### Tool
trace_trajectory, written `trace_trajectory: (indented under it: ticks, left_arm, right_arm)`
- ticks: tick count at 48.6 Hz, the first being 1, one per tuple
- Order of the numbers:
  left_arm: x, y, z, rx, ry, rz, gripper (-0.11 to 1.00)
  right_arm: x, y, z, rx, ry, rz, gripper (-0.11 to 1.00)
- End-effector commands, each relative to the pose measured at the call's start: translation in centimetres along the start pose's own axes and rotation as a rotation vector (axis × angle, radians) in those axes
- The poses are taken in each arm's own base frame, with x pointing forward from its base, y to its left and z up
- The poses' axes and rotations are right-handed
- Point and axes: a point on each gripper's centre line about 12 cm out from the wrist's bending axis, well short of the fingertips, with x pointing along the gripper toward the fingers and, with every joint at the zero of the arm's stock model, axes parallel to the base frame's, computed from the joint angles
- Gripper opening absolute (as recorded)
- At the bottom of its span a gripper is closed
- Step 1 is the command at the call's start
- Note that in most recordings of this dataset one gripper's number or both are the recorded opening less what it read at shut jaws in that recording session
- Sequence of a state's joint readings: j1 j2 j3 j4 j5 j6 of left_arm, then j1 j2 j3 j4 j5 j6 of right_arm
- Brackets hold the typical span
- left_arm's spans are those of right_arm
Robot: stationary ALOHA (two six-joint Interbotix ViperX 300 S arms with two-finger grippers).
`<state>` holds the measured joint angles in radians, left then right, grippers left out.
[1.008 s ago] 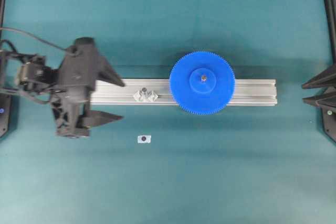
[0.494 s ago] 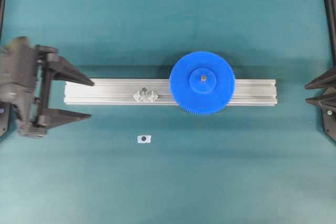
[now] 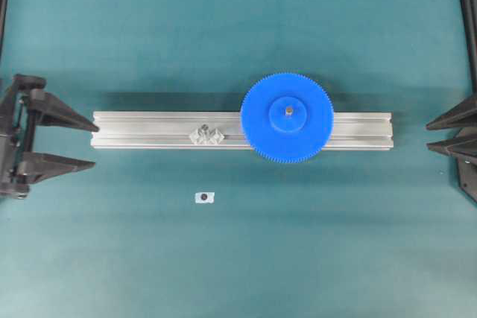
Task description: Insert the large gear onto the shaft.
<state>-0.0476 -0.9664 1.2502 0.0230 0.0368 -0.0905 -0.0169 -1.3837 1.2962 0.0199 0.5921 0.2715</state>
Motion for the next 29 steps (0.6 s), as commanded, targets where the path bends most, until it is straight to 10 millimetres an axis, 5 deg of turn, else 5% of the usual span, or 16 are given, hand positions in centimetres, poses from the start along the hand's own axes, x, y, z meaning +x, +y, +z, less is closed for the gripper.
trace_trajectory:
  ticks: [1, 29]
  left_arm:
    - [-0.6, -0.1, 0.2, 0.003, -0.038, -0.007, 0.66]
    - [-2.6, 0.3, -1.8, 0.01, -0.087, 0.009, 0.66]
  right_arm:
    - [0.0, 0.1, 0.4, 0.007, -0.009, 0.001, 0.51]
    - [0.6, -0.2, -0.5, 0.009, 0.026, -0.009, 0.51]
